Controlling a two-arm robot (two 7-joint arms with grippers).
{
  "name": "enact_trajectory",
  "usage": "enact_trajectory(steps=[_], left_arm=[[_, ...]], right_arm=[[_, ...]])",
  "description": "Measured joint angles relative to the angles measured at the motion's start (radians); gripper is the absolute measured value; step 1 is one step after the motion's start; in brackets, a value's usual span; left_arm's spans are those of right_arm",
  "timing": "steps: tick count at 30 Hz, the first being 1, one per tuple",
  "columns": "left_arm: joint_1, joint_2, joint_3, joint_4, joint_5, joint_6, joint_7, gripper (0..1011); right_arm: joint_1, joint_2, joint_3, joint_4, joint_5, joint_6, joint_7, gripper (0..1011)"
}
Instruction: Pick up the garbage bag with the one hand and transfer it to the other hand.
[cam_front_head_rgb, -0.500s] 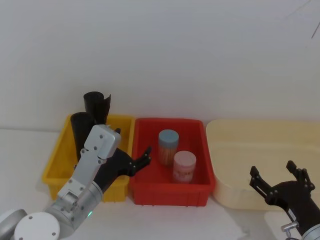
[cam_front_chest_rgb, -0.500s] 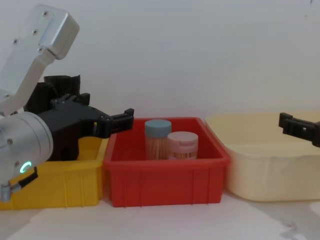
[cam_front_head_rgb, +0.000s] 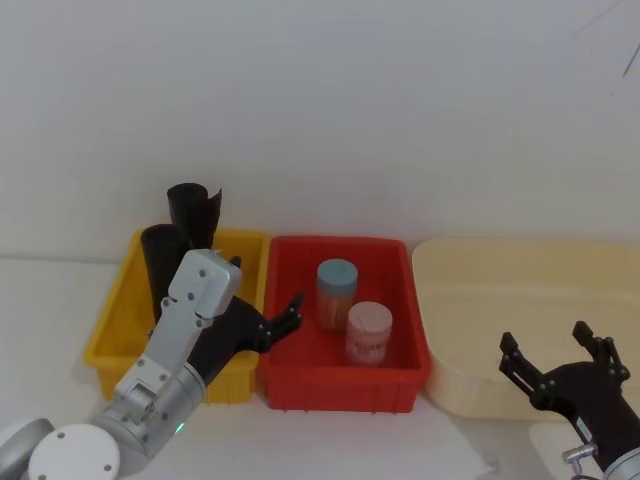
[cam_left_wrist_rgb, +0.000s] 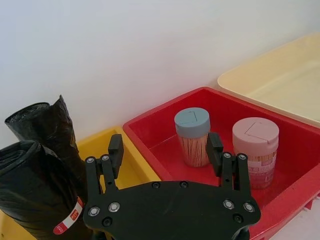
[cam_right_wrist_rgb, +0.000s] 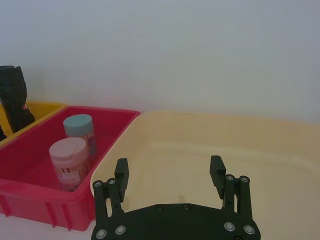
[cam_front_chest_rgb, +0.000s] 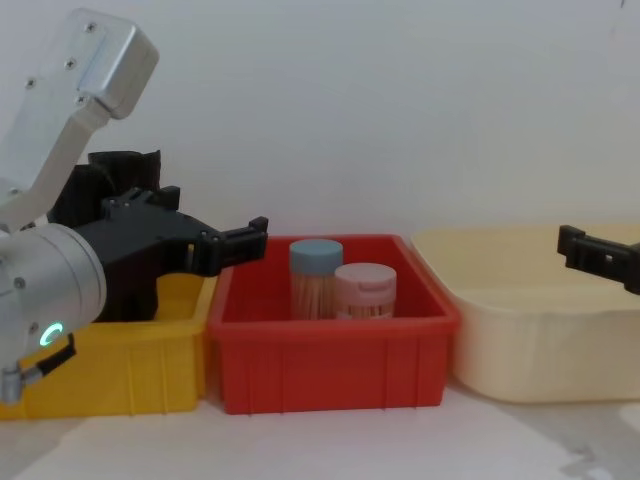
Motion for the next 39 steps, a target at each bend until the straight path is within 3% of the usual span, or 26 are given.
enact_trajectory(steps=[39], left_arm=[[0.000,0.000,0.000,0.000,0.000,0.000,0.000,1002]], right_arm=[[0.000,0.000,0.000,0.000,0.000,0.001,0.003,999]])
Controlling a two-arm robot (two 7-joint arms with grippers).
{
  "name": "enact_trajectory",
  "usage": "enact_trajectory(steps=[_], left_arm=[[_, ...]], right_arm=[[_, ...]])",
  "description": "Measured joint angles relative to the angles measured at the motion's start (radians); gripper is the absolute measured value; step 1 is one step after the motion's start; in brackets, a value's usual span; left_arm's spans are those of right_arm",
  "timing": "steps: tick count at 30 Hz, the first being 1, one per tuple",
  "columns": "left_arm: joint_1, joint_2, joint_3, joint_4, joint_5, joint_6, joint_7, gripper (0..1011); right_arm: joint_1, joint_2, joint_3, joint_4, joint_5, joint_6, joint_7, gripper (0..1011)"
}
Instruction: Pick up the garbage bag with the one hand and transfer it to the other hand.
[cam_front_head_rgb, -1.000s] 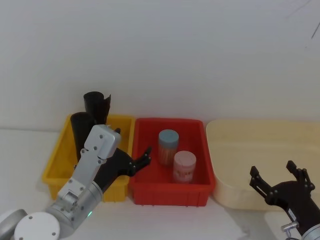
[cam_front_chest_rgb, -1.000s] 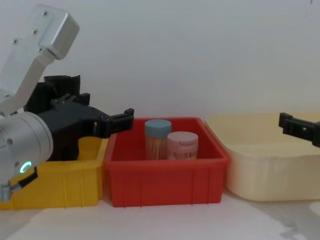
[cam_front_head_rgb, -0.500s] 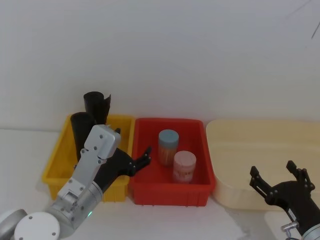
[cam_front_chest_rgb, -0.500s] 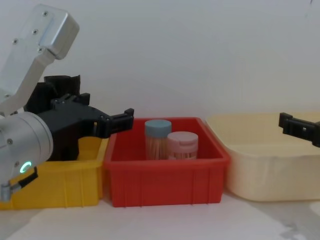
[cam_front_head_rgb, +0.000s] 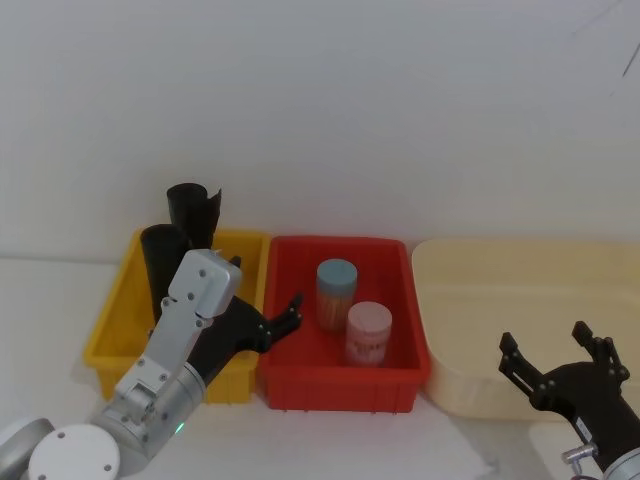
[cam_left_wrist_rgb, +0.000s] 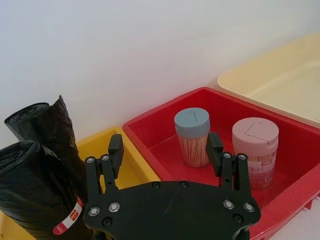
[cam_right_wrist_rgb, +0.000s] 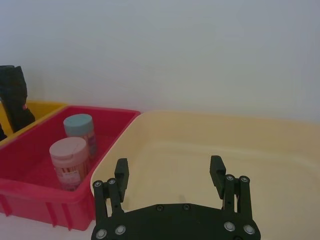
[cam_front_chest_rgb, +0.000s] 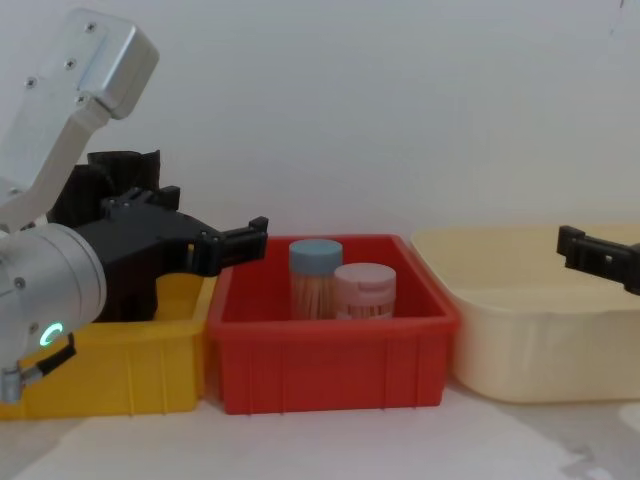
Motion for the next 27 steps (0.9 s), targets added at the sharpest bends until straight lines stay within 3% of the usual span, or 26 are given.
enact_trajectory(steps=[18,27], left_arm=[[0.000,0.000,0.000,0.000,0.000,0.000,0.000,1001],[0.000,0.000,0.000,0.000,0.000,0.000,0.000,1002]], right_arm=[[0.028,0.046,-0.016,-0.035,0.042,0.089,0.117,999],[0.123,0.070,-0.078,-0.017,0.054,0.179,0.218,999]])
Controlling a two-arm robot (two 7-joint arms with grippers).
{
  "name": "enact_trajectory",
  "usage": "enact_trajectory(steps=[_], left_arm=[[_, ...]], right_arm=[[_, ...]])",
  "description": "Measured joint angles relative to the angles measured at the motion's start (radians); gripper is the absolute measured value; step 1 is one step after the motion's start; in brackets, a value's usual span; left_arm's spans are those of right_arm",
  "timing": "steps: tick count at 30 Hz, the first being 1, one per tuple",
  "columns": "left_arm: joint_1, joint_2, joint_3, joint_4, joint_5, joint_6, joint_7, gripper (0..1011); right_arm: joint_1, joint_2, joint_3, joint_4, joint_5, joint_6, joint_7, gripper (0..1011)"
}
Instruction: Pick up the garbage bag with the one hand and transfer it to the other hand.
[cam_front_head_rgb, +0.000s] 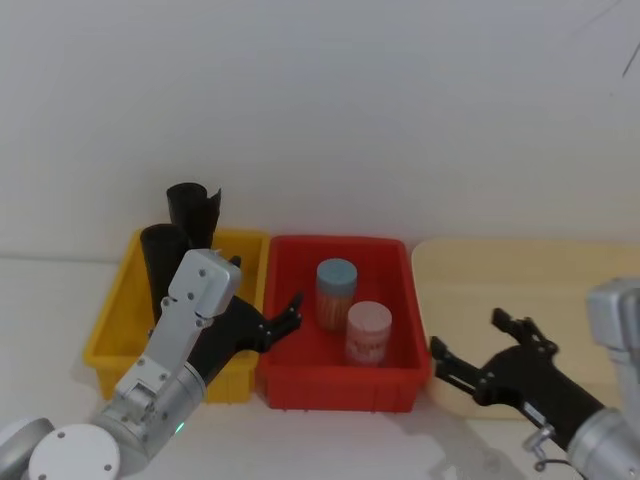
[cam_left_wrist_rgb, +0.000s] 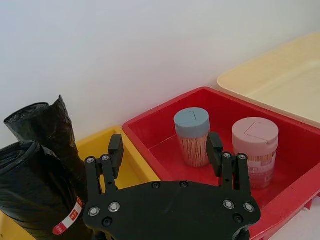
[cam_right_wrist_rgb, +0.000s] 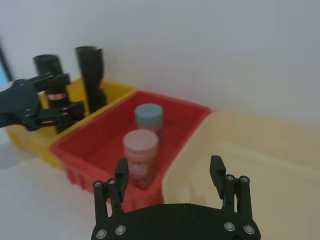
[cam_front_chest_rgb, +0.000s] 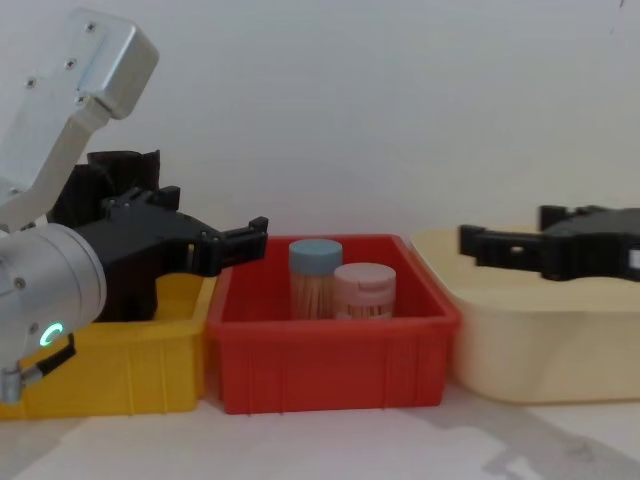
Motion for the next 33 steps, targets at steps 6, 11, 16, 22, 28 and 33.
enact_trajectory(steps=[6,11,16,22,28,33], left_arm=[[0.000,0.000,0.000,0.000,0.000,0.000,0.000,1002],[0.000,0.000,0.000,0.000,0.000,0.000,0.000,1001],[0.000,0.000,0.000,0.000,0.000,0.000,0.000,1002],[0.000,0.000,0.000,0.000,0.000,0.000,0.000,1002],[0.000,0.000,0.000,0.000,0.000,0.000,0.000,1002],[0.000,0.000,0.000,0.000,0.000,0.000,0.000,1002]], right_arm=[[0.092,-0.001,-0.054,0.049,-0.005,0.057,0.056,999],[0.169,-0.007,-0.099,0.095,-0.017,0.104,0.090,999],[0.226,-0.011,-0.131,0.129,-0.030,0.142,0.111,999],[0.292,-0.013,-0.175,0.171,-0.052,0.189,0.131,999],[0.341,-0.016,-0.209,0.203,-0.078,0.226,0.148,999],[0.382,-0.023,-0.237,0.238,-0.099,0.249,0.161,999]])
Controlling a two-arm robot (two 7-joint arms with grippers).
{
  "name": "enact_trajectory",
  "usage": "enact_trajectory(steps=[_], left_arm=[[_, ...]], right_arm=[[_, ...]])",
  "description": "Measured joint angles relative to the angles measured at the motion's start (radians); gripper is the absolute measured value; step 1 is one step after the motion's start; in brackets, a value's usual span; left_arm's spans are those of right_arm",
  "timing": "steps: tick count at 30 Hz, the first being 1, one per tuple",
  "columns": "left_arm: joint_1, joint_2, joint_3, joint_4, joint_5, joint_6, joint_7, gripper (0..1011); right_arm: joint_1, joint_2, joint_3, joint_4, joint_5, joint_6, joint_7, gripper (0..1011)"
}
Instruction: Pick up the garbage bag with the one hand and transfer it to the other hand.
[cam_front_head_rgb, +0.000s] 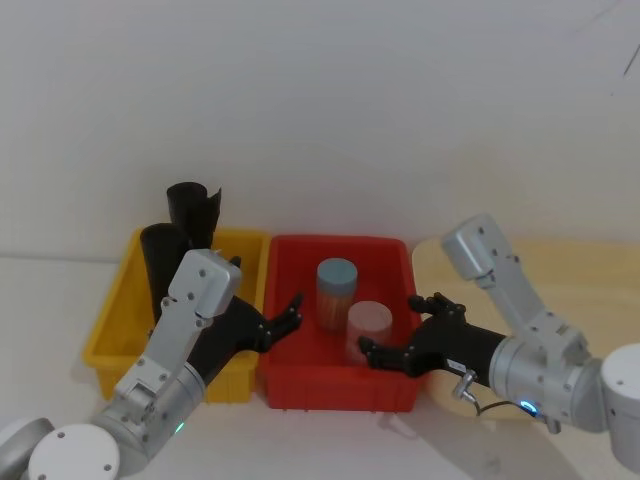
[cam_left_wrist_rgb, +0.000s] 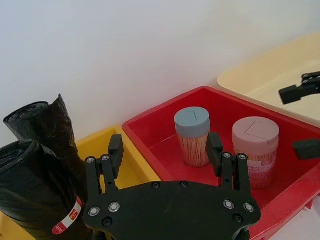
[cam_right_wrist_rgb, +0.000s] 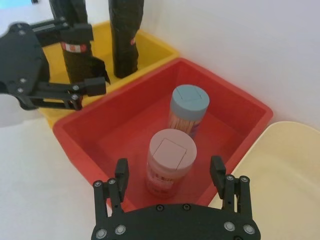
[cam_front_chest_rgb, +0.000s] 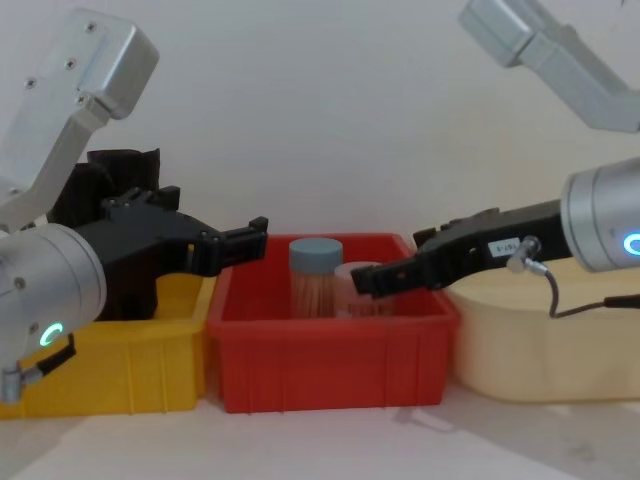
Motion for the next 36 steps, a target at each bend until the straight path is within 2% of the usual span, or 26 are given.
enact_trajectory(steps=[13,25,32,33,36], left_arm=[[0.000,0.000,0.000,0.000,0.000,0.000,0.000,1002],[0.000,0.000,0.000,0.000,0.000,0.000,0.000,1002],[0.000,0.000,0.000,0.000,0.000,0.000,0.000,1002],[0.000,0.000,0.000,0.000,0.000,0.000,0.000,1002],[0.000,0.000,0.000,0.000,0.000,0.000,0.000,1002]], right_arm=[[0.080,-0.042,-0.046,0.104,-0.044,0.011,0.015,999],[0.122,-0.078,-0.066,0.177,-0.066,-0.002,0.027,995],[0.134,-0.091,-0.072,0.201,-0.073,-0.007,0.032,855],[0.137,-0.093,-0.073,0.205,-0.074,-0.008,0.033,801],[0.140,-0.096,-0.075,0.211,-0.075,-0.009,0.034,737]])
